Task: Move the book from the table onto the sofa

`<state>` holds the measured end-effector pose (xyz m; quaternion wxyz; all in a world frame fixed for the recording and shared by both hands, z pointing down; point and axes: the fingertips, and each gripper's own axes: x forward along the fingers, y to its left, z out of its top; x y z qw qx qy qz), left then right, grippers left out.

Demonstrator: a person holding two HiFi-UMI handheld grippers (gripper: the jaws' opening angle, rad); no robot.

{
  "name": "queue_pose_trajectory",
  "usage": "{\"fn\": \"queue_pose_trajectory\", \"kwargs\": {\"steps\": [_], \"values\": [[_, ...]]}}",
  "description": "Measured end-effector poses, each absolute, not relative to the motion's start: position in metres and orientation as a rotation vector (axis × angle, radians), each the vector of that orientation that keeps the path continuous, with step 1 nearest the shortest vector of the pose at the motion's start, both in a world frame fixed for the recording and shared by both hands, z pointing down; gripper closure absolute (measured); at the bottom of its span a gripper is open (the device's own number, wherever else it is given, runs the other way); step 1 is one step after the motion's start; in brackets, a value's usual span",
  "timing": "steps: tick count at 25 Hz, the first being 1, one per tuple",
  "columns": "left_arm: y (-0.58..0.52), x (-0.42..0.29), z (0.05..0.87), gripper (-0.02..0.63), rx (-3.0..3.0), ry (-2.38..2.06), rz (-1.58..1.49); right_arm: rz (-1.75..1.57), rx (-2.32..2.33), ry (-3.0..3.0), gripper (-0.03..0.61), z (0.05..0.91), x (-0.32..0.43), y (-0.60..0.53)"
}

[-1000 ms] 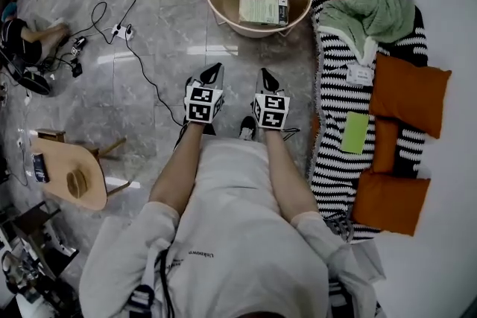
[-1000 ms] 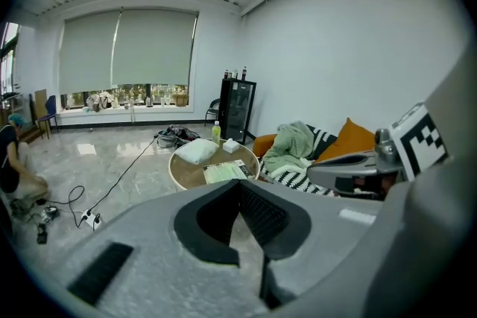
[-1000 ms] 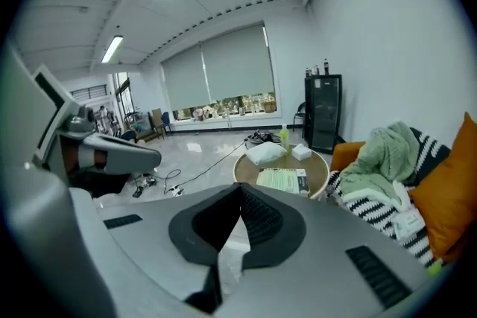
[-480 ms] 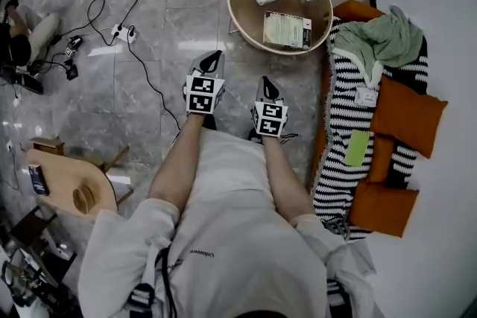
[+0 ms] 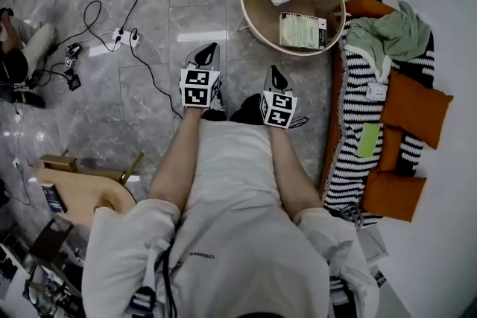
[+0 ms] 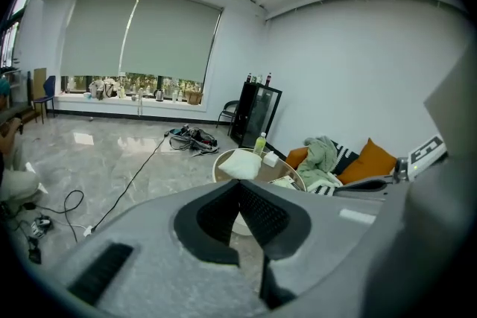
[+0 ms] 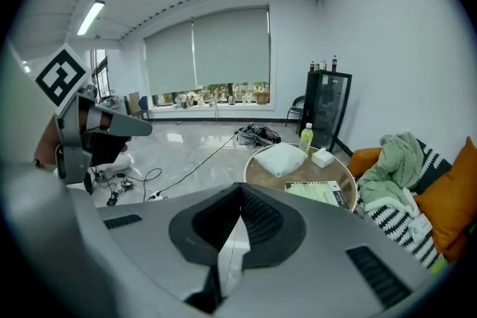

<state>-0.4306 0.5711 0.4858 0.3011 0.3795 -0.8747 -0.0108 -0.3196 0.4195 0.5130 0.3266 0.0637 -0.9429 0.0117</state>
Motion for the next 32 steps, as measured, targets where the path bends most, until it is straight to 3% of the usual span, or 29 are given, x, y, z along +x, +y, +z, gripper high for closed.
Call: {"fn": "queue_pose_trajectory", "kwargs": {"steps": [18, 32], "values": [[0.506, -0.525, 0.486, 0.604, 1.095, -2.259, -0.027, 0.205, 0.420, -2.439, 0.574, 0.527, -0.403, 0.326], [0.289, -0.574, 0.516, 0.604, 1.340, -2.000, 0.200, 0.506, 0.691, -2.321, 0.574, 0.564, -0.418, 0.139]]}}
